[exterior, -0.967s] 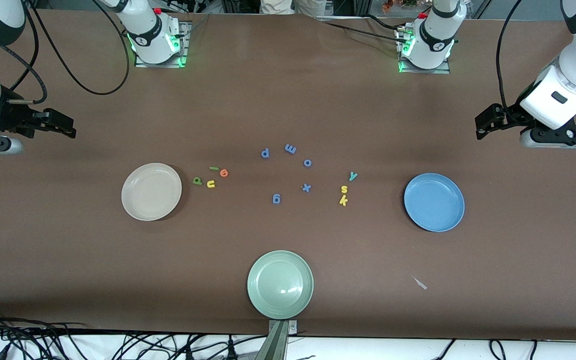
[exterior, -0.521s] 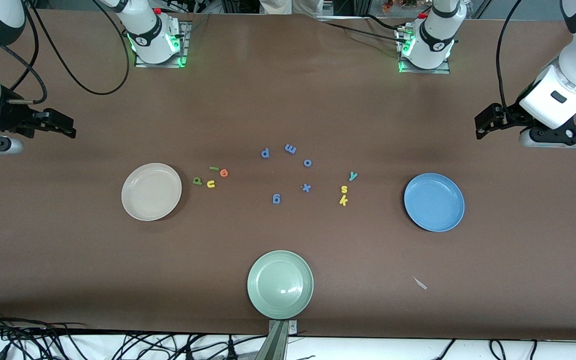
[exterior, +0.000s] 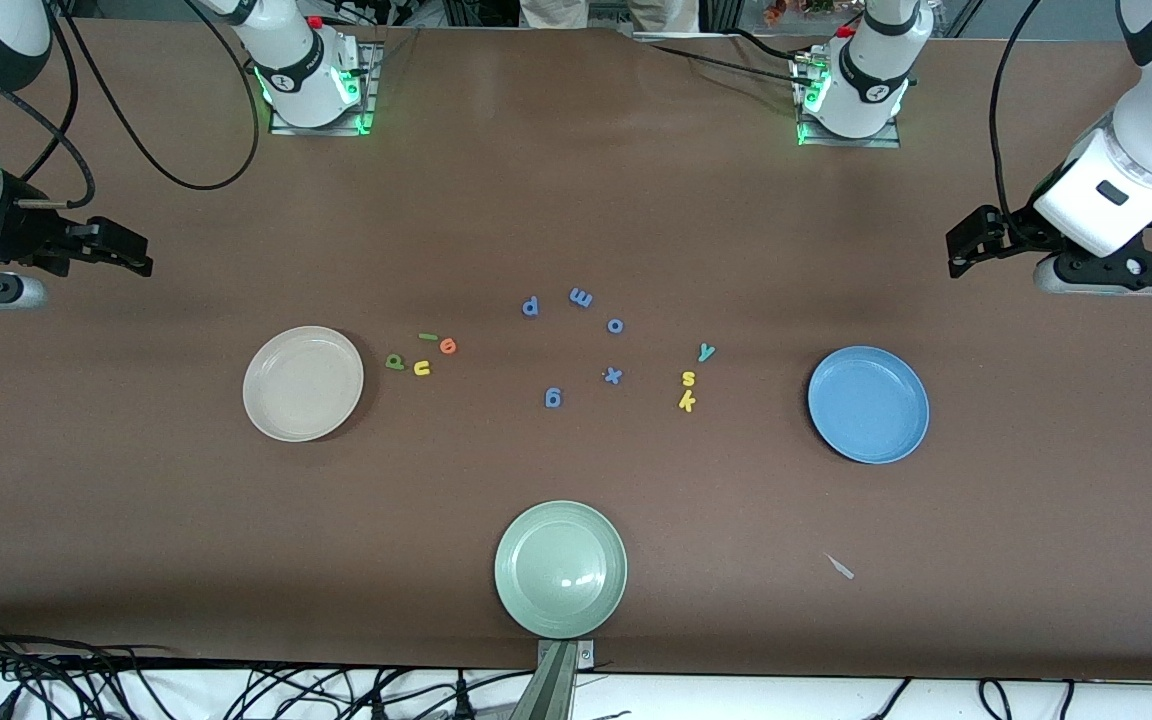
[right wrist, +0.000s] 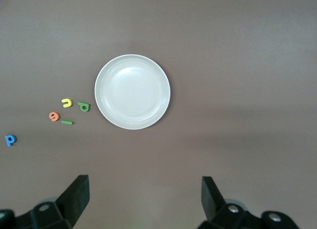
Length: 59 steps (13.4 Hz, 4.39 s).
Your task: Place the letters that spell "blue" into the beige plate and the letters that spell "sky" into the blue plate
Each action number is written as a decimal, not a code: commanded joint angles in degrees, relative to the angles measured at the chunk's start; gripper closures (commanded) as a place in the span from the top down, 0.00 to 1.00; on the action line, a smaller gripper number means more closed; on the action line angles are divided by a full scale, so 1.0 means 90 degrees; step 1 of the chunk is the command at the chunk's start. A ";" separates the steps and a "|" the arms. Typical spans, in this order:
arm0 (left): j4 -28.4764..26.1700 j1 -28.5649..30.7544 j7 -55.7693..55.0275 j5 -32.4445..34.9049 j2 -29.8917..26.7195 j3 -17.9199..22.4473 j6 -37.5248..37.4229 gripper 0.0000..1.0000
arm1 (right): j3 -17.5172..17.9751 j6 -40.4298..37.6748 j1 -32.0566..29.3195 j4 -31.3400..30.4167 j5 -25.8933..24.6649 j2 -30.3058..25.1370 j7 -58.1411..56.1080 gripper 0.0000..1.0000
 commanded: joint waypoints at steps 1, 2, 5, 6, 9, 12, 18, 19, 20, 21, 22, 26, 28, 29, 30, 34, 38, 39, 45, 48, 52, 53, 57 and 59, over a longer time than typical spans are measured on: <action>0.0150 -0.0032 0.0110 -0.0069 0.0022 0.0007 -0.0118 1.00 | 0.0013 -0.0131 -0.0007 0.0146 0.0052 0.0069 -0.0065 1.00; 0.0150 -0.0032 0.0110 -0.0069 0.0022 0.0007 -0.0118 1.00 | 0.0013 -0.0141 -0.0007 0.0146 0.0052 0.0059 -0.0074 1.00; 0.0170 -0.0032 0.0120 -0.0069 0.0031 -0.0003 -0.0118 1.00 | 0.0013 -0.0132 -0.0007 0.0097 0.0052 0.0059 -0.0074 1.00; 0.0170 -0.0041 0.0120 -0.0069 0.0022 -0.0003 -0.0118 1.00 | 0.0013 -0.0112 -0.0007 0.0097 0.0052 0.0069 -0.0074 1.00; 0.0170 -0.0041 0.0110 -0.0079 0.0012 -0.0003 -0.0118 1.00 | 0.0013 -0.0102 -0.0016 0.0097 0.0052 0.0078 -0.0065 1.00; 0.0170 -0.0041 0.0110 -0.0079 0.0012 -0.0012 -0.0118 1.00 | 0.0023 -0.0063 0.0003 0.0078 0.0062 0.0088 -0.0055 1.00; 0.0141 -0.0022 0.0129 -0.0079 0.0353 -0.0003 -0.0323 1.00 | 0.0023 0.0882 0.0627 -0.0370 0.0276 0.0517 0.0353 1.00; 0.0141 -0.0070 0.0110 -0.0059 0.0557 -0.0012 -0.0323 1.00 | 0.0023 0.1039 0.0793 -0.0449 0.0277 0.0605 0.0568 1.00; 0.0141 -0.0071 0.0139 -0.0078 0.0743 -0.0022 -0.0323 1.00 | 0.0023 0.1127 0.0939 -0.0459 0.0277 0.0722 0.0696 1.00; 0.0150 -0.0129 0.0139 -0.0098 0.0928 -0.0080 -0.0314 1.00 | 0.0023 0.1177 0.0999 -0.0460 0.0296 0.0839 0.0716 1.00; 0.0150 -0.0255 0.0130 -0.0079 0.1152 -0.0110 -0.0294 1.00 | 0.0023 0.1322 0.1067 -0.0527 0.0306 0.0927 0.0784 1.00; 0.0150 -0.0997 0.0002 -0.0049 0.2070 -0.0110 0.0417 1.00 | 0.0072 0.2844 0.1516 -0.1571 0.0579 0.1064 0.1739 1.00; 0.0151 -0.1329 -0.0327 0.0076 0.2413 -0.0100 0.0866 1.00 | 0.0091 0.3391 0.1770 -0.1836 0.0589 0.1240 0.2238 1.00; 0.0150 -0.1456 -0.0581 0.0339 0.2550 -0.0120 0.0936 1.00 | 0.0120 0.3529 0.1800 -0.1866 0.0589 0.1357 0.2491 1.00; 0.0150 -0.1815 -0.0873 0.0593 0.2725 -0.0130 0.0946 1.00 | 0.0169 0.3618 0.1887 -0.1875 0.0589 0.1454 0.2765 1.00; 0.0151 -0.2424 -0.2496 0.1270 0.3507 -0.0120 0.1920 1.00 | 0.0442 0.4933 0.2024 -0.2704 0.0589 0.1621 0.3480 1.00; 0.0151 -0.2395 -0.2410 0.0726 0.4083 -0.0139 0.3226 1.00 | 0.0580 0.5668 0.2269 -0.2891 0.0570 0.2050 0.3705 1.00; 0.0150 -0.2405 -0.2390 0.0509 0.4200 -0.0139 0.3599 1.00 | 0.0580 0.5718 0.2279 -0.2911 0.0570 0.2109 0.3705 1.00; 0.0111 -0.2571 -0.2351 0.0585 0.4591 -0.0130 0.4149 1.00 | 0.0580 0.6478 0.2288 -0.3554 0.0531 0.2139 0.3539 0.99; 0.0102 -0.2561 -0.2167 0.1063 0.4651 -0.0139 0.4286 0.98 | 0.0580 0.6490 0.2288 -0.3624 0.0521 0.2139 0.3539 0.91; 0.0063 -0.2551 -0.1874 0.1083 0.4758 -0.0130 0.4685 0.79 | 0.0580 0.6567 0.2357 -0.3624 0.0511 0.2217 0.3539 0.78; 0.0063 -0.2522 -0.1805 0.1083 0.4768 -0.0130 0.4706 0.79 | 0.0580 0.6587 0.2366 -0.3624 0.0511 0.2246 0.3539 0.77; 0.0033 -0.2493 -0.1550 0.1083 0.4778 -0.0120 0.4706 0.79 | 0.0580 0.6646 0.2367 -0.3604 0.0521 0.2315 0.3539 0.77; 0.0033 -0.2483 -0.1540 0.1083 0.4787 -0.0120 0.4706 0.47 | 0.0570 0.6646 0.2347 -0.3594 0.0521 0.2315 0.3529 0.77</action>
